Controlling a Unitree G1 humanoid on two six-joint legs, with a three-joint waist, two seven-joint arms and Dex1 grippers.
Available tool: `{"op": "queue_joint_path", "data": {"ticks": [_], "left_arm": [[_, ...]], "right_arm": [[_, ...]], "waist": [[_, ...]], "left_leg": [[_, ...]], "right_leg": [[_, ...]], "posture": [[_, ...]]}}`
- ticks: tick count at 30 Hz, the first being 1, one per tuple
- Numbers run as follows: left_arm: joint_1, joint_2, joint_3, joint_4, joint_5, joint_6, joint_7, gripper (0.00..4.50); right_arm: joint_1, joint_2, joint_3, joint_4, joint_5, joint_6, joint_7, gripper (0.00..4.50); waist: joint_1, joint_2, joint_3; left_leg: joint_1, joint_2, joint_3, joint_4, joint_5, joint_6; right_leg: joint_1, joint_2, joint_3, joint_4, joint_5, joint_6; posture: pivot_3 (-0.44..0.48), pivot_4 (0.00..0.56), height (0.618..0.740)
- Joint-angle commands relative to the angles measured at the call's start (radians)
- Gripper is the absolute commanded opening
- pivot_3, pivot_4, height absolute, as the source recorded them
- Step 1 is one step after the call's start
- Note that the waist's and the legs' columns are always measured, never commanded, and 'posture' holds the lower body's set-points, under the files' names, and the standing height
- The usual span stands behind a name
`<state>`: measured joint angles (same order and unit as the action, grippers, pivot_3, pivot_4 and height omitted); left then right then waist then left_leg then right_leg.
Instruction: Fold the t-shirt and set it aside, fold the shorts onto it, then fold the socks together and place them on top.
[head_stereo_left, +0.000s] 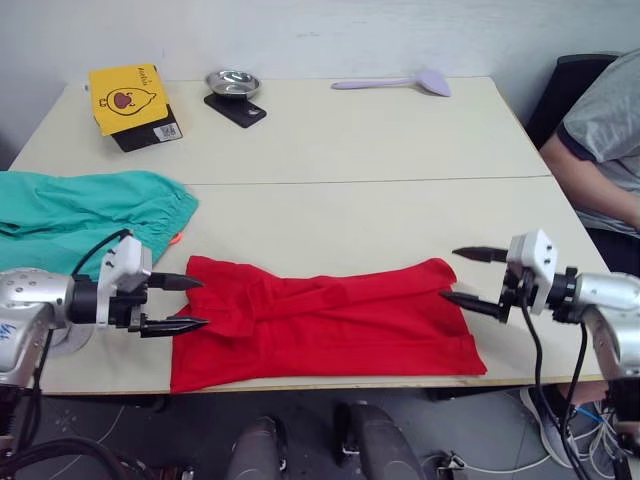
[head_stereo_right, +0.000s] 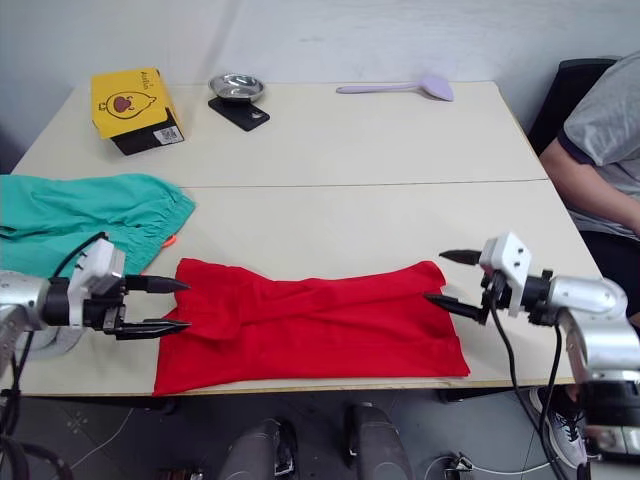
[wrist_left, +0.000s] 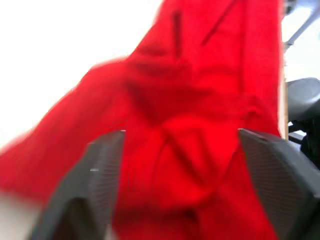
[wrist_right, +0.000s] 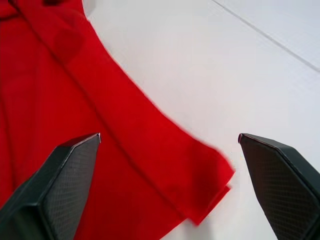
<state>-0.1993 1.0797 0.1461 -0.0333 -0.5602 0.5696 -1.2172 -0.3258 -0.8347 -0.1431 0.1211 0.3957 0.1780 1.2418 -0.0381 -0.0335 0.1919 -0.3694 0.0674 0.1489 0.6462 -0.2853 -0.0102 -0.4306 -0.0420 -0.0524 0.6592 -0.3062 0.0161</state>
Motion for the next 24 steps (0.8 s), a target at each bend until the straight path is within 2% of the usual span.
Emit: {"op": "queue_joint_path", "data": {"ticks": [1, 6, 11, 16, 19, 24], "left_arm": [[-0.071, 0.000, -0.006, -0.118, -0.078, 0.267, 0.116, 4.48], [-0.172, -0.114, -0.040, -0.212, -0.093, 0.464, 0.306, 4.48], [-0.211, -0.217, -0.103, -0.232, -0.042, 0.504, 0.436, 4.48], [-0.224, -0.244, -0.181, -0.247, -0.004, 0.493, 0.461, 4.48], [-0.224, -0.229, -0.214, -0.248, 0.023, 0.468, 0.447, 3.83], [-0.219, -0.215, -0.223, -0.249, 0.037, 0.429, 0.407, 2.17]], "right_arm": [[-0.032, -0.022, 0.022, -0.057, 0.034, 0.081, 0.026, 4.50], [-0.024, -0.009, 0.033, -0.099, 0.030, 0.089, 0.019, 4.50], [0.014, -0.001, 0.034, -0.108, 0.015, 0.055, 0.006, 4.50], [0.029, 0.009, 0.028, -0.117, 0.013, 0.042, -0.015, 4.50], [0.035, 0.010, 0.021, -0.122, 0.015, 0.039, -0.026, 4.50], [0.052, 0.007, 0.013, -0.133, 0.020, 0.039, -0.038, 4.50]], "waist": [[0.006, 0.000, 0.000], [0.012, 0.000, 0.000], [0.006, -0.001, 0.000], [0.007, -0.001, 0.000], [0.008, -0.001, 0.000], [0.009, -0.001, 0.000]], "left_leg": [[0.000, 0.000, 0.000, 0.000, 0.000, 0.000], [-0.002, -0.001, -0.001, 0.001, 0.001, -0.003], [-0.001, -0.001, 0.000, 0.001, 0.001, -0.004], [0.000, -0.001, -0.001, 0.001, 0.003, -0.006], [0.000, -0.001, -0.001, 0.001, 0.003, -0.006], [-0.001, -0.001, -0.001, 0.001, 0.003, -0.006]], "right_leg": [[0.000, 0.000, 0.000, 0.000, 0.000, 0.000], [0.000, 0.000, 0.000, 0.000, -0.001, 0.000], [0.000, 0.000, 0.001, 0.000, -0.001, 0.001], [0.000, 0.000, 0.001, 0.001, -0.001, 0.001], [0.001, 0.000, 0.001, 0.001, -0.001, 0.001], [0.000, 0.000, 0.001, 0.001, -0.001, 0.001]], "posture": [[0.000, 0.150, 0.740], [0.000, 0.150, 0.740], [0.000, 0.150, 0.740], [0.000, 0.150, 0.740], [0.000, 0.150, 0.740], [0.000, 0.150, 0.740]]}}
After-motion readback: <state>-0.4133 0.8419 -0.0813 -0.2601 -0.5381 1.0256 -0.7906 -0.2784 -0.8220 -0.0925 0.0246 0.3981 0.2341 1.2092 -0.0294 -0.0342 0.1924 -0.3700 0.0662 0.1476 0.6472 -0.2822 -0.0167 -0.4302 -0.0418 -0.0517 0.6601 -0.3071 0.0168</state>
